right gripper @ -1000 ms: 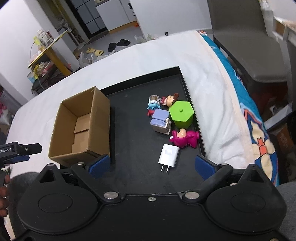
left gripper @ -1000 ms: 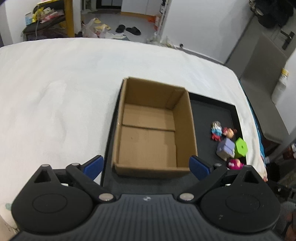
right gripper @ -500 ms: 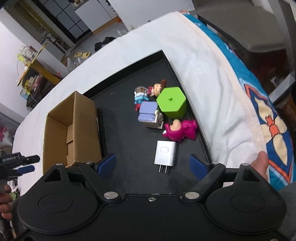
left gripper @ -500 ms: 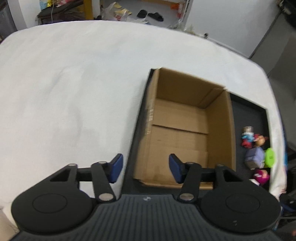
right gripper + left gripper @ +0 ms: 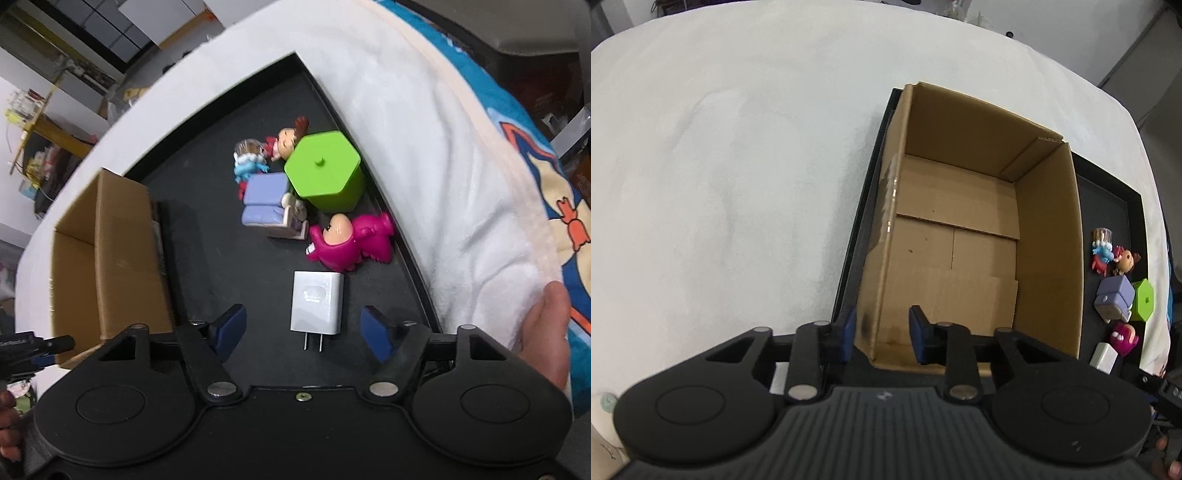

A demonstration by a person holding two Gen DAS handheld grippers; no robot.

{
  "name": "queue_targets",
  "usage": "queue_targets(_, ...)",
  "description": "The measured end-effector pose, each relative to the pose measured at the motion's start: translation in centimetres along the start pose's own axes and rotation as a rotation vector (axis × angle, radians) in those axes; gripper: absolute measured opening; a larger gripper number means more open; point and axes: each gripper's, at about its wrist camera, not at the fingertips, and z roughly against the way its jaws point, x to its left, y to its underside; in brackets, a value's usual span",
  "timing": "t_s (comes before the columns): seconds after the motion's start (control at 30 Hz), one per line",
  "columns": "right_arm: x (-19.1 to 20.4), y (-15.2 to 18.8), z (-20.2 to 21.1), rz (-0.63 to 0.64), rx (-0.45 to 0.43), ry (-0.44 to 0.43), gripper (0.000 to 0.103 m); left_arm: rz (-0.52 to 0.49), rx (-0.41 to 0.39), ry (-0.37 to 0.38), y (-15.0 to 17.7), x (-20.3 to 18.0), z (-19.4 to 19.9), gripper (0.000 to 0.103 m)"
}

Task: Organize rigid objects
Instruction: 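Reach the right gripper to the white charger and grasp it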

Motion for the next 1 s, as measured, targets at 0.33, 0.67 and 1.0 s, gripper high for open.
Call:
queue_targets(0.33, 1.5, -0.3, -3.3, 0.029, 0.029, 0.113, 0.066, 0.005, 0.044, -0.025, -0.1, 0.1, -1.6, 0.022)
queue_targets(0.67, 3.8, -0.2, -5.8, 0.163, 0.055, 0.264, 0.039, -0.037, 0.059, -0.055, 0.1, -0.4, -2.3, 0.017)
queue_targets(1.0, 4.0, -1.4, -3.2, 0.158, 0.062, 0.185, 0.036, -0.020, 0.042, -0.040, 0.4, 0.5, -2.2, 0.011)
